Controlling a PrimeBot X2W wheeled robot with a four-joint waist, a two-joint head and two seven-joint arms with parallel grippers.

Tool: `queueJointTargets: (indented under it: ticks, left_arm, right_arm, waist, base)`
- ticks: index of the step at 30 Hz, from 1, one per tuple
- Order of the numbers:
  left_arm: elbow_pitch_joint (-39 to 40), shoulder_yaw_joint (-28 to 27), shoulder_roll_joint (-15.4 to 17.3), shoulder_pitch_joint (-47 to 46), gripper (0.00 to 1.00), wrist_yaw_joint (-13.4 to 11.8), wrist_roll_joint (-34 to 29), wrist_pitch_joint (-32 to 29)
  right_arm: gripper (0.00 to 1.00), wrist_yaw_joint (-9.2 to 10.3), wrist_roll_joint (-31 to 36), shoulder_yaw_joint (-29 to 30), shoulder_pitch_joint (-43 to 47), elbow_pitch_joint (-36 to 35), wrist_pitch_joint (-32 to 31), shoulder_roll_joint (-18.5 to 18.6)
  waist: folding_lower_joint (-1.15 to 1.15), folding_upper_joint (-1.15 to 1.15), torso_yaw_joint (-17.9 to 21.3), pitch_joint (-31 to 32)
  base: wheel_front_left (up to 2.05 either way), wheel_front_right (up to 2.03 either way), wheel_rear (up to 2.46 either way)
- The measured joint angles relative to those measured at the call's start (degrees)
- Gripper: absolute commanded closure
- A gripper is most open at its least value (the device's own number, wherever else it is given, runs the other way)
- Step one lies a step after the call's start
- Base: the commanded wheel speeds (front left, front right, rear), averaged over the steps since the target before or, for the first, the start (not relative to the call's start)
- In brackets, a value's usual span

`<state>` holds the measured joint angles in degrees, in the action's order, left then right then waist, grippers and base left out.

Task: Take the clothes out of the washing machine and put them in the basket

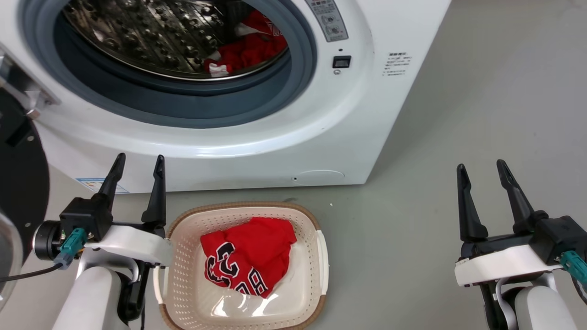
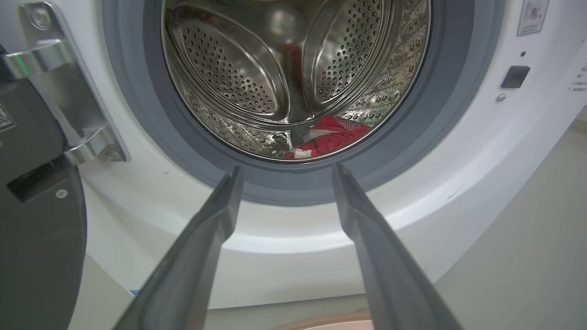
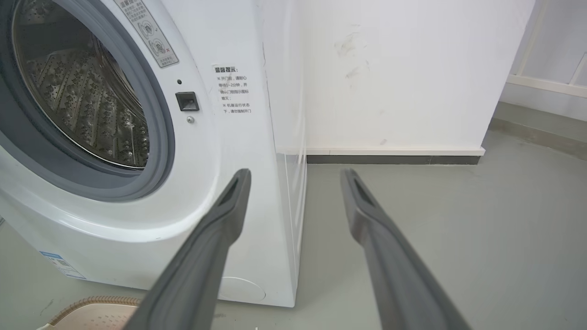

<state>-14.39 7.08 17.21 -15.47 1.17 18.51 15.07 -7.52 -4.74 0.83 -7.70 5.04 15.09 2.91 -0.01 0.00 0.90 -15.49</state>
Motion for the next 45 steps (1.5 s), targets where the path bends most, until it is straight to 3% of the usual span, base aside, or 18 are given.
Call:
queueJointTargets:
  ticks: [11,18,28,33,39,45]
  left_arm:
    - [-2.2,0.5,4.6,-9.3,0.00,4.3,-3.8,-0.3]
    - [-6.1,2.6,9.7,-22.0,0.00,5.5,-4.4,-6.2]
    - [-13.0,6.0,17.9,-44.4,0.00,6.2,-2.1,-25.6]
    - [-16.8,10.9,20.0,-56.6,0.00,6.2,-1.5,-35.9]
    - [-23.1,11.6,22.8,-68.2,0.00,6.2,0.4,-44.7]
    - [-31.5,13.1,22.1,-74.7,0.00,5.9,0.1,-50.3]
  right_arm:
    - [0.00,-0.01,-2.2,-1.3,-1.5,-0.5,0.0,0.0]
    - [0.00,-0.01,-3.8,-2.3,-3.5,-1.4,0.0,0.0]
    - [0.00,0.00,-7.5,-4.4,-5.3,-3.4,0.0,0.0]
    - [0.00,0.00,-8.0,-6.4,-5.5,-4.4,0.0,0.1]
    - [0.00,-0.01,-9.4,-9.2,-6.5,-6.2,0.0,0.0]
    - [0.00,0.00,-9.6,-9.4,-5.6,-8.4,0.0,0.0]
  waist:
    - [0.01,0.00,4.7,-5.5]
    - [0.02,0.00,8.6,-11.7]
    - [0.02,0.00,14.6,-22.7]
    - [0.03,0.00,16.9,-28.2]
    - [0.03,0.00,20.9,-32.7]
    - [0.03,0.00,22.8,-36.0]
  base:
    - [0.00,0.00,0.00]
    - [0.00,0.00,0.00]
    - [0.00,0.00,0.00]
    - [0.00,0.00,0.00]
    - [0.00,0.00,0.00]
    - [0.00,0.00,0.00]
